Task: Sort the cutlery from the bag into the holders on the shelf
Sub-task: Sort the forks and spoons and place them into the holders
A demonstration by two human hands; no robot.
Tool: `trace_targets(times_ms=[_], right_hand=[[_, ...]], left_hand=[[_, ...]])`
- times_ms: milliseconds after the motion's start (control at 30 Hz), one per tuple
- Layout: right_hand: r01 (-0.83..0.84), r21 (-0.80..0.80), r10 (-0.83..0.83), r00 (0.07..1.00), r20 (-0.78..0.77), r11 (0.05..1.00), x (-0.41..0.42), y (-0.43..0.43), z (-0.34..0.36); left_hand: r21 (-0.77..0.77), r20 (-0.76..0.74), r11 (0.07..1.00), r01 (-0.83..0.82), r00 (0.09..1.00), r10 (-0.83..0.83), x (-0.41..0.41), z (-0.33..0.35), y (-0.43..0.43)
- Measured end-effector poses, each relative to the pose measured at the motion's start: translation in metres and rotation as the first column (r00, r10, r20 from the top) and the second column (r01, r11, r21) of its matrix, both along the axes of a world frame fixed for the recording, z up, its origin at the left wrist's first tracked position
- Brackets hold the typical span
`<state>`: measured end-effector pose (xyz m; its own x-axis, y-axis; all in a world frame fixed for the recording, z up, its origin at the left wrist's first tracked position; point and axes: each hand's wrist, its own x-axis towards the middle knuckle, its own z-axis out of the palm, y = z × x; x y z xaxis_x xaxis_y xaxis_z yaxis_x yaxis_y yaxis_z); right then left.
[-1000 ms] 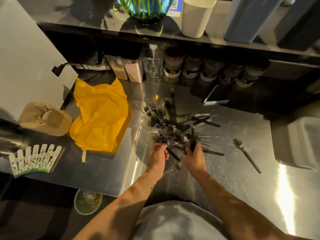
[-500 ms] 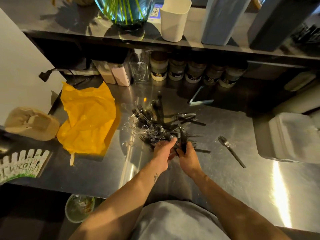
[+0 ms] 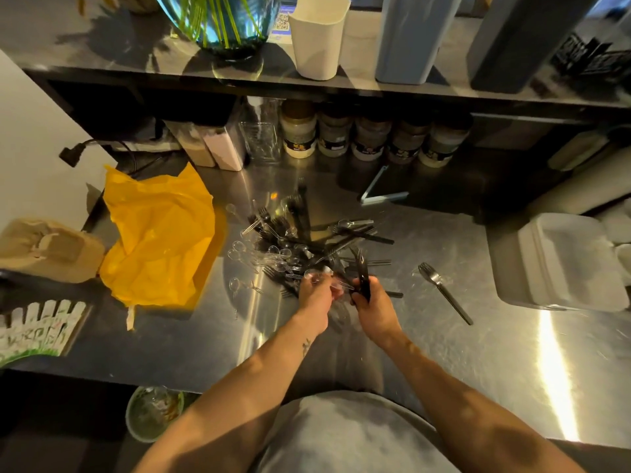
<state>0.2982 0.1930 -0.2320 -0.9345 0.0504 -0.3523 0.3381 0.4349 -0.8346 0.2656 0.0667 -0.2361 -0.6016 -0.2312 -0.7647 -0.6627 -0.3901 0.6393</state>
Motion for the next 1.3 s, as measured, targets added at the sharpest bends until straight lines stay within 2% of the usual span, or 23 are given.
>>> trace_targets(times_ms=[67, 100, 200, 267, 367, 467, 633, 800, 933, 1133, 1300], right_hand=[[0.048, -0.008, -0.047, 0.998, 0.051, 0.999, 0.001, 0.005, -0.004], [0.08, -0.02, -0.078, 0.994, 0.073, 0.997, 0.0, 0.007, -0.005], [0.169, -0.064, -0.159, 0.978, 0.138, 0.984, -0.002, 0.011, -0.005], [0.195, -0.101, -0.178, 0.971, 0.161, 0.976, -0.002, 0.011, -0.004], [0.217, -0.139, -0.189, 0.964, 0.186, 0.966, -0.002, 0.012, -0.001], [0.229, -0.175, -0.192, 0.96, 0.205, 0.958, -0.004, 0.012, 0.0], [0.265, -0.263, -0.207, 0.951, 0.23, 0.928, -0.008, 0.007, 0.0], [0.258, -0.411, -0.159, 0.953, 0.26, 0.874, -0.006, 0.0, 0.004], [0.227, -0.475, -0.104, 0.957, 0.271, 0.85, -0.003, -0.001, 0.011], [0.274, -0.583, -0.054, 0.929, 0.367, 0.765, -0.004, 0.01, 0.012], [0.333, -0.643, -0.016, 0.895, 0.445, 0.689, -0.007, 0.018, 0.022]], left_hand=[[0.06, -0.007, 0.996, -0.068, 0.998, 0.069, -0.003, 0.001, -0.009], [0.038, -0.009, 0.997, -0.074, 0.997, 0.075, -0.004, 0.001, -0.015], [-0.166, 0.001, 0.986, 0.021, 1.0, -0.022, 0.0, -0.009, -0.035], [-0.228, 0.016, 0.972, 0.057, 0.998, -0.055, 0.002, -0.017, -0.046], [-0.105, 0.061, 0.994, 0.026, 0.998, -0.02, 0.0, -0.014, -0.049], [-0.028, 0.026, 0.998, 0.057, 0.998, -0.056, 0.0, -0.004, -0.04], [-0.21, -0.034, 0.954, 0.212, 0.974, -0.224, 0.007, 0.004, -0.021], [-0.123, -0.07, 0.908, 0.4, 0.91, -0.41, 0.006, 0.022, -0.003], [-0.227, -0.091, 0.89, 0.396, 0.901, -0.424, 0.002, 0.017, 0.006], [-0.009, -0.113, 0.925, 0.38, 0.919, -0.378, 0.003, 0.022, 0.006], [0.125, -0.146, 0.905, 0.407, 0.91, -0.389, 0.003, 0.027, 0.005]])
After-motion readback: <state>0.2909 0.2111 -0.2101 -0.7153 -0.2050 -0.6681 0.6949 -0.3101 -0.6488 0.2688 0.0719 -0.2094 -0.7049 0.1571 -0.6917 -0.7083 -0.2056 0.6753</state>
